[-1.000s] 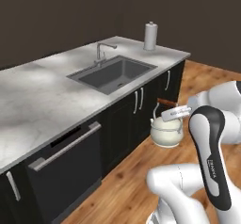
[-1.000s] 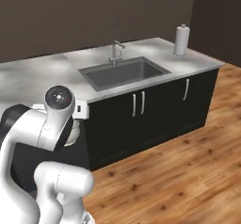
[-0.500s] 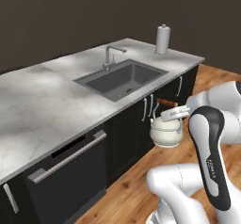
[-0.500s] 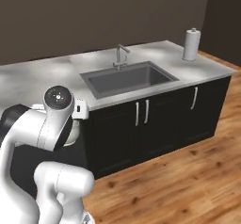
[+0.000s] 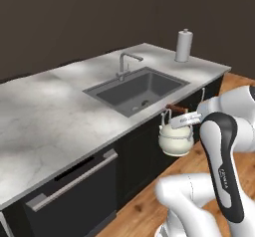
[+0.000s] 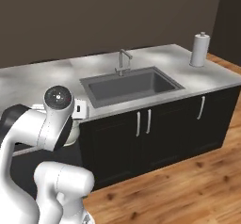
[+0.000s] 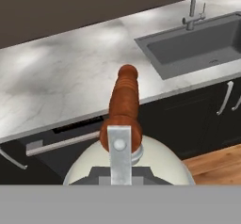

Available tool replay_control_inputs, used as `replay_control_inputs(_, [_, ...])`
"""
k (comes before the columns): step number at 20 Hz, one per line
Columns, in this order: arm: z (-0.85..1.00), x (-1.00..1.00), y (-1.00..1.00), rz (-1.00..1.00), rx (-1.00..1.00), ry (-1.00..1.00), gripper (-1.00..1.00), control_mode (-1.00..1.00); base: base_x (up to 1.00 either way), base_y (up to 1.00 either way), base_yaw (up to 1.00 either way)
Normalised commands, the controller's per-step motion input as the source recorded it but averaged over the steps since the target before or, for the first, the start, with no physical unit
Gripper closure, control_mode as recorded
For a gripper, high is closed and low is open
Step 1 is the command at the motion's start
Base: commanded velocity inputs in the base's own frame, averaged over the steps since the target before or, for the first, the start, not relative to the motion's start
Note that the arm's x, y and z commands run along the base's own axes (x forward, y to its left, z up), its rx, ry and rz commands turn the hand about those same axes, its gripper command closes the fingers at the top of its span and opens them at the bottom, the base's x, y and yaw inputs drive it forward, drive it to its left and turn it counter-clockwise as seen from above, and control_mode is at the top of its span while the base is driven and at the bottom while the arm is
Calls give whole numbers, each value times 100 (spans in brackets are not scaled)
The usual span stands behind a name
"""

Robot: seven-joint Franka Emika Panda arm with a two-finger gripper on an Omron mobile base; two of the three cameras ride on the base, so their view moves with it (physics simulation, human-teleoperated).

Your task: Open the cabinet, pick the kettle from the cabinet, and place it in the sink.

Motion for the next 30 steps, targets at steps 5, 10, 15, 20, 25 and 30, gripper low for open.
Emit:
replay_control_inputs(5, [0,0,0,0,0,0,100,100,60,-10,14])
replay_control_inputs(10, [0,0,0,0,0,0,100,100,61,-11,15])
replay_control_inputs(15, [0,0,0,0,0,0,100,100,57,-12,18])
replay_control_inputs(20, [0,0,0,0,0,0,100,100,54,-14,23])
replay_control_inputs(25, [0,0,0,0,0,0,100,100,47,-18,31])
replay_control_inputs(30, [0,0,0,0,0,0,100,100,39,-24,32])
